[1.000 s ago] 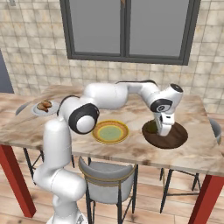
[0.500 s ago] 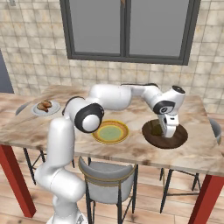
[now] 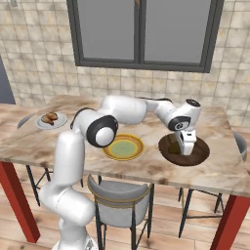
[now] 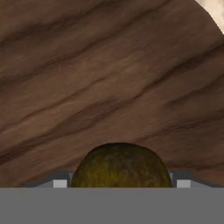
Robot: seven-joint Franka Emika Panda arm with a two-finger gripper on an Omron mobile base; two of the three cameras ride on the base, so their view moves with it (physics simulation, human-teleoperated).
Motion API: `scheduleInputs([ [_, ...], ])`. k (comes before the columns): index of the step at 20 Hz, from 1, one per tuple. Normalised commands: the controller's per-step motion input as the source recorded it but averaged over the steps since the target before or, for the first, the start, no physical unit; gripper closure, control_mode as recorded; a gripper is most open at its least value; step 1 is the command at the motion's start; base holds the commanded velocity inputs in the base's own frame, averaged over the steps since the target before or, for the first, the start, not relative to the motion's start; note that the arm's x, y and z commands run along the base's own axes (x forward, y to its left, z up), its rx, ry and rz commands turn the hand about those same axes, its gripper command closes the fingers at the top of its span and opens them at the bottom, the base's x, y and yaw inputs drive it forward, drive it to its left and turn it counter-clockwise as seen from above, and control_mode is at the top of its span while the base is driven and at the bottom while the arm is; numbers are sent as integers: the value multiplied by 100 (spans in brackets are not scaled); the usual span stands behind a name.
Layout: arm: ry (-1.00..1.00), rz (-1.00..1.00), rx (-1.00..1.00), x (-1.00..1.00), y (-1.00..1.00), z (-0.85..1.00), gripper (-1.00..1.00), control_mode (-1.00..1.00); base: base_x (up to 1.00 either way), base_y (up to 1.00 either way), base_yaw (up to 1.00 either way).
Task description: Pick the chicken drumstick and avocado from their plates and place them in the bowl. Then put the bowl in the fridge.
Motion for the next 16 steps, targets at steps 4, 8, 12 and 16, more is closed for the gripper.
scheduleInputs([
  [4, 1, 0, 0, 13, 0, -25, 100, -100, 0, 0, 0],
  [8, 0, 0, 0, 14, 0, -23, 100, -100, 0, 0, 0],
  [12, 1, 0, 0, 16, 0, -19, 100, -100, 0, 0, 0],
  [16, 3, 0, 0, 18, 0, -17, 100, -100, 0, 0, 0],
])
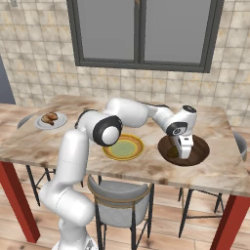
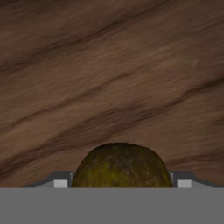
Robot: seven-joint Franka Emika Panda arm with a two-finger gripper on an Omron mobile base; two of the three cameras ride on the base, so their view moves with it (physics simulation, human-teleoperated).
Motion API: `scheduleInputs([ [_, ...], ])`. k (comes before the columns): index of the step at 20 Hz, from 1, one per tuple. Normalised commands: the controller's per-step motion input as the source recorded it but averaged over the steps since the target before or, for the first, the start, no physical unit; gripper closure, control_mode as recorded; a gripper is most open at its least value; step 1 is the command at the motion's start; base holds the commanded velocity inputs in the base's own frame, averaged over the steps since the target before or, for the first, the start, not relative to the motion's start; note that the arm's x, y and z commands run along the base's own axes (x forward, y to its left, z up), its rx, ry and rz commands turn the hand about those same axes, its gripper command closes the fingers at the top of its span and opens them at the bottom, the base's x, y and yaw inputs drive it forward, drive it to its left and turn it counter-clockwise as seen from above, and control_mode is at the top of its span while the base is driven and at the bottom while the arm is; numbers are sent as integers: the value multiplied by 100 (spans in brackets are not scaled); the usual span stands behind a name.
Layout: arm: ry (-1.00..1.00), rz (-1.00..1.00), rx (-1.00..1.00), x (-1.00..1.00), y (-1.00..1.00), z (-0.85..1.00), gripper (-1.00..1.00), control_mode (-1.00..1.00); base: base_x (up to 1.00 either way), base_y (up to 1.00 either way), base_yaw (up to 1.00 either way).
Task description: Pick the chicken drumstick and avocado from their plates and place them in the bowl. Then put the bowl in the fridge.
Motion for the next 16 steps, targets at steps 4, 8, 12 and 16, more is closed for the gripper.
scheduleInputs([
  [4, 5, 0, 0, 20, 0, -15, 100, -100, 0, 0, 0],
  [8, 6, 0, 0, 21, -1, -12, 100, -100, 0, 0, 0],
  [12, 8, 0, 0, 18, -4, -10, -100, -100, 0, 0, 0],
  [16, 9, 0, 0, 8, -13, -5, -100, -100, 0, 0, 0],
])
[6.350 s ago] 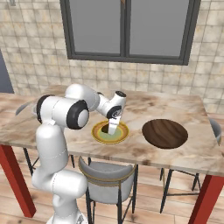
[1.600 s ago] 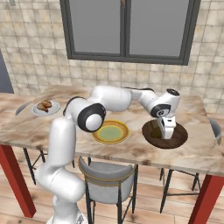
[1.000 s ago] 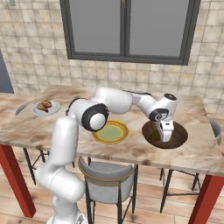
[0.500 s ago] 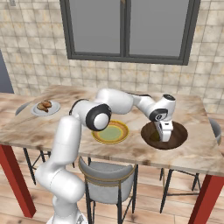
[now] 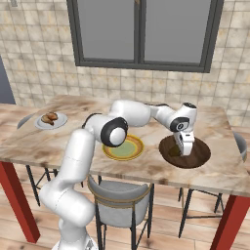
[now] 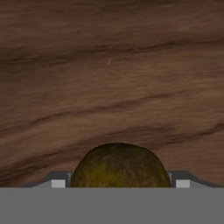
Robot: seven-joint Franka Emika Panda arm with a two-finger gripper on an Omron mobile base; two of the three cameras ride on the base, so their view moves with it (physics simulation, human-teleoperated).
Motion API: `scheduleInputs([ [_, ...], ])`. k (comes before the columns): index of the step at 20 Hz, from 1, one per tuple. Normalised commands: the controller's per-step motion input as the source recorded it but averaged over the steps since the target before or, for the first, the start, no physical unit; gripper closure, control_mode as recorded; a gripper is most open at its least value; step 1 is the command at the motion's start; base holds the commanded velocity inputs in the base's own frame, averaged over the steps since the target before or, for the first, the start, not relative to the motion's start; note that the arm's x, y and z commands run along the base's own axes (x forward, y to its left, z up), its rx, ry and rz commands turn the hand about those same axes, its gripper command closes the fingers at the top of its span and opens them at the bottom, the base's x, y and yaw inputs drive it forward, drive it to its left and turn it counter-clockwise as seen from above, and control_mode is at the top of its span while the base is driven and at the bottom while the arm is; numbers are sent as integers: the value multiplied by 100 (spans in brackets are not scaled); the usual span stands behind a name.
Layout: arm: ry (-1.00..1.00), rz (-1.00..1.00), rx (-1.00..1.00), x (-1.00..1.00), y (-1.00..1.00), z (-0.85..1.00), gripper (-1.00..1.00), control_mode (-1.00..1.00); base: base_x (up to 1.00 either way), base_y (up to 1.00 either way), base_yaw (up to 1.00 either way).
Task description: Pick the chicken drumstick and avocado from their plates and place them in the bowl. Then put the bowl in the fridge.
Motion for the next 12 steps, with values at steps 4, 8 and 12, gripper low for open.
scheduleInputs([
  [4, 4, 0, 2, 0, -16, 3, -100, -100, 0, 0, 0],
  [8, 1, 0, 7, -1, -13, 14, -100, -100, 0, 0, 0],
  [12, 3, -1, 10, -10, -6, 10, -100, -100, 0, 0, 0],
])
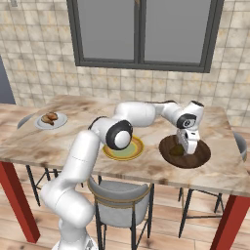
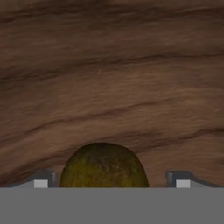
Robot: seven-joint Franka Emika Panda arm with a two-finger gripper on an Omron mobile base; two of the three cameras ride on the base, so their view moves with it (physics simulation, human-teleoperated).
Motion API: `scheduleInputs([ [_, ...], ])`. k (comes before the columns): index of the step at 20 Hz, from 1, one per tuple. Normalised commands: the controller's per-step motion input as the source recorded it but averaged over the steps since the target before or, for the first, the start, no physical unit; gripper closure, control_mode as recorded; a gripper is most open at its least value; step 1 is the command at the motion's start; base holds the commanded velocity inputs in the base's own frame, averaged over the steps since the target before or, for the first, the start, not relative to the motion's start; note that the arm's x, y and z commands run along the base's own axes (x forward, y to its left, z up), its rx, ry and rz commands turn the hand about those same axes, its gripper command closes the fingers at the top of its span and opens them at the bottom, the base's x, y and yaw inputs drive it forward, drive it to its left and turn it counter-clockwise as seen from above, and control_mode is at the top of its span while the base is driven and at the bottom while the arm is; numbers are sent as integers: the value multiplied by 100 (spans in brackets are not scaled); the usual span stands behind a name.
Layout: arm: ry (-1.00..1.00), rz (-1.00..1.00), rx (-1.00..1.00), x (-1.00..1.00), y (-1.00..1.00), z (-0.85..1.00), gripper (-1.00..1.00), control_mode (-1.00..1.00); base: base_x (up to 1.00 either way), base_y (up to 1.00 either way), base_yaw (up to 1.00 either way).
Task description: Pick the chicken drumstick and avocado from their plates and place them in the bowl. Then put the bowl in the fridge.
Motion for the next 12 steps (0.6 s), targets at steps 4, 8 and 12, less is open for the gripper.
scheduleInputs([
  [4, 0, 0, 10, -13, 0, 17, -100, -100, 0, 0, 0],
  [8, -3, 0, 9, -25, 0, 34, -100, -100, 0, 0, 0],
  [12, -8, 1, 1, -33, 10, 45, -100, -100, 0, 0, 0],
])
